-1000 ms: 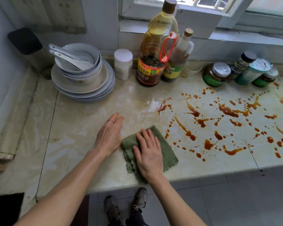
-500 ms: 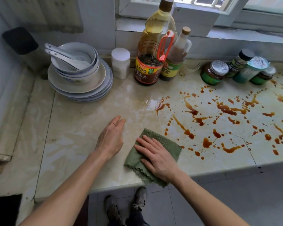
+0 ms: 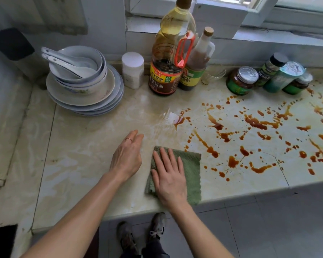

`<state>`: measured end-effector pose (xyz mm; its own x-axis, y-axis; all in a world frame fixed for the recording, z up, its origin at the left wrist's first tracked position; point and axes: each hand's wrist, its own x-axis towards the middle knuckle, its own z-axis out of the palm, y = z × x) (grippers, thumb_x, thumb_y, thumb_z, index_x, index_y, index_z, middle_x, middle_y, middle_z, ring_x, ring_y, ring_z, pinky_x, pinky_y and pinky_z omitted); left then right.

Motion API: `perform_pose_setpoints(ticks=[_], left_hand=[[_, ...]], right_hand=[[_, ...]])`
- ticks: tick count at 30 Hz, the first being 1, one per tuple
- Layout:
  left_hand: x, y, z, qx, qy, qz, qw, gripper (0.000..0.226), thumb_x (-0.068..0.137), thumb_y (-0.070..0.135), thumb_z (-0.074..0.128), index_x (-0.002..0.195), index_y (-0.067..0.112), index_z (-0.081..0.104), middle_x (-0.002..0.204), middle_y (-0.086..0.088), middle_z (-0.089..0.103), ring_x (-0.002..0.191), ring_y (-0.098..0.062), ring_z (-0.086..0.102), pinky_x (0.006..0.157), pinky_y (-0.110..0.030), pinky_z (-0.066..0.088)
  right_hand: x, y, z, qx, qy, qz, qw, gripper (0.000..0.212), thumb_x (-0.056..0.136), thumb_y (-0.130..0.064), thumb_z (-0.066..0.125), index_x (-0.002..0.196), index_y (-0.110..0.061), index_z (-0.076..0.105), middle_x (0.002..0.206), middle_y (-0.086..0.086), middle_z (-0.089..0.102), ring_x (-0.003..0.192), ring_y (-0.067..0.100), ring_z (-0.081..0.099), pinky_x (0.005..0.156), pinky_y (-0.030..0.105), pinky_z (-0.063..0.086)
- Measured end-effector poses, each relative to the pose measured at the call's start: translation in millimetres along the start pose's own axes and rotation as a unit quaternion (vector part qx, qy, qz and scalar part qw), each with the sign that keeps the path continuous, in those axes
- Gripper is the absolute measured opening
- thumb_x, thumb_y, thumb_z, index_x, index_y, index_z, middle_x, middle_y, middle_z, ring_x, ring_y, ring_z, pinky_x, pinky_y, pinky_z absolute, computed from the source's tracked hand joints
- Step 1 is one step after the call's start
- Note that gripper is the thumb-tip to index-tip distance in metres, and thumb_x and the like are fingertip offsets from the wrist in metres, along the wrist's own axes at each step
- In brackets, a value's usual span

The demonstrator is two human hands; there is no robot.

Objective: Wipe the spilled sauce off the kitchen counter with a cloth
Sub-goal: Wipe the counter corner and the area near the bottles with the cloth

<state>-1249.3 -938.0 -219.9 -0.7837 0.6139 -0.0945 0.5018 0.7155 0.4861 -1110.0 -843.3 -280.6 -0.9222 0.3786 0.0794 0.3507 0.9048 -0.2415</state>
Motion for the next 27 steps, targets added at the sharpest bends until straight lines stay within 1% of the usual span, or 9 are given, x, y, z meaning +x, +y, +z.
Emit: perform_pose_setpoints(ticks=[1, 5, 8, 11, 15, 18, 20, 24, 27], left_hand=[[0, 0, 1, -0.001, 0.000, 0.001, 1.000, 0.056, 0.085, -0.002, 0.040, 0.138, 0.015, 0.040, 0.153, -0.007, 0.028, 0.138, -0.025, 0.031, 0.107, -0.034, 0.034], [-1, 0, 1, 0.005, -0.001, 0.001, 1.000, 0.056, 0.086, -0.002, 0.041, 0.139, 0.015, 0.039, 0.153, -0.007, 0.027, 0.138, -0.024, 0.030, 0.107, -0.034, 0.034], [0, -1, 5, 0.004, -0.007, 0.006, 1.000, 0.058, 0.084, -0.002, 0.041, 0.139, 0.017, 0.038, 0.153, -0.005, 0.028, 0.137, -0.024, 0.032, 0.107, -0.033, 0.034], [3, 3, 10, 0.009, -0.008, 0.014, 1.000, 0.061, 0.084, -0.003, 0.040, 0.141, 0.019, 0.035, 0.153, -0.003, 0.027, 0.137, -0.023, 0.033, 0.107, -0.032, 0.034], [4, 1, 11, 0.025, -0.023, 0.019, 0.999, 0.070, 0.083, -0.008, 0.036, 0.146, 0.020, 0.026, 0.156, -0.003, 0.020, 0.141, -0.021, 0.024, 0.112, -0.030, 0.027], [2, -4, 11, 0.033, -0.046, 0.019, 0.998, 0.077, 0.081, -0.011, 0.036, 0.148, 0.022, 0.020, 0.158, 0.000, 0.011, 0.144, -0.019, 0.016, 0.115, -0.028, 0.021], [3, -4, 11, 0.029, -0.053, 0.019, 0.998, 0.076, 0.081, -0.009, 0.037, 0.148, 0.023, 0.019, 0.158, 0.001, 0.008, 0.144, -0.017, 0.013, 0.115, -0.026, 0.018], [3, 0, 13, 0.021, -0.049, 0.005, 0.999, 0.078, 0.080, -0.010, 0.038, 0.149, 0.023, 0.019, 0.159, 0.001, 0.007, 0.145, -0.017, 0.010, 0.116, -0.026, 0.016], [2, 1, 9, 0.018, -0.053, 0.001, 0.998, 0.081, 0.079, -0.012, 0.037, 0.149, 0.024, 0.018, 0.159, 0.002, 0.006, 0.145, -0.016, 0.009, 0.115, -0.025, 0.015]], right_hand=[[3, 14, -2, -0.013, 0.005, -0.006, 1.000, 0.052, 0.101, -0.040, 0.033, 0.151, -0.026, 0.034, 0.160, -0.002, 0.025, 0.149, 0.018, 0.015, 0.116, 0.049, 0.023], [8, 25, -7, -0.014, 0.022, 0.093, 0.995, 0.052, 0.101, -0.039, 0.029, 0.151, -0.030, 0.033, 0.159, -0.006, 0.025, 0.149, 0.017, 0.016, 0.116, 0.051, 0.020], [-3, 6, -4, -0.008, 0.013, 0.024, 1.000, 0.054, 0.097, -0.035, 0.035, 0.151, -0.030, 0.034, 0.159, -0.006, 0.028, 0.149, 0.020, 0.018, 0.115, 0.055, 0.018], [-1, 26, -10, -0.022, 0.009, -0.038, 0.999, 0.054, 0.096, -0.033, 0.040, 0.150, -0.034, 0.034, 0.157, -0.009, 0.032, 0.147, 0.019, 0.022, 0.113, 0.061, 0.016], [3, 50, -13, -0.016, 0.016, 0.040, 0.999, 0.056, 0.095, -0.028, 0.037, 0.150, -0.037, 0.033, 0.157, -0.012, 0.029, 0.148, 0.017, 0.018, 0.115, 0.063, 0.007], [4, 41, -12, 0.045, 0.049, 0.086, 0.994, 0.059, 0.090, -0.020, 0.033, 0.148, -0.032, 0.039, 0.157, -0.009, 0.031, 0.149, 0.019, 0.016, 0.117, 0.059, 0.008], [2, 26, -9, 0.075, 0.050, 0.055, 0.994, 0.060, 0.088, -0.017, 0.037, 0.147, -0.028, 0.041, 0.157, -0.005, 0.032, 0.149, 0.023, 0.017, 0.118, 0.055, 0.011], [1, 33, -8, 0.094, 0.001, -0.098, 0.991, 0.060, 0.089, -0.014, 0.041, 0.148, -0.026, 0.041, 0.156, -0.001, 0.034, 0.147, 0.024, 0.021, 0.118, 0.049, 0.016], [12, 68, -16, 0.079, 0.003, -0.079, 0.994, 0.058, 0.090, -0.017, 0.037, 0.147, -0.027, 0.041, 0.156, -0.003, 0.033, 0.147, 0.018, 0.021, 0.118, 0.047, 0.020]])
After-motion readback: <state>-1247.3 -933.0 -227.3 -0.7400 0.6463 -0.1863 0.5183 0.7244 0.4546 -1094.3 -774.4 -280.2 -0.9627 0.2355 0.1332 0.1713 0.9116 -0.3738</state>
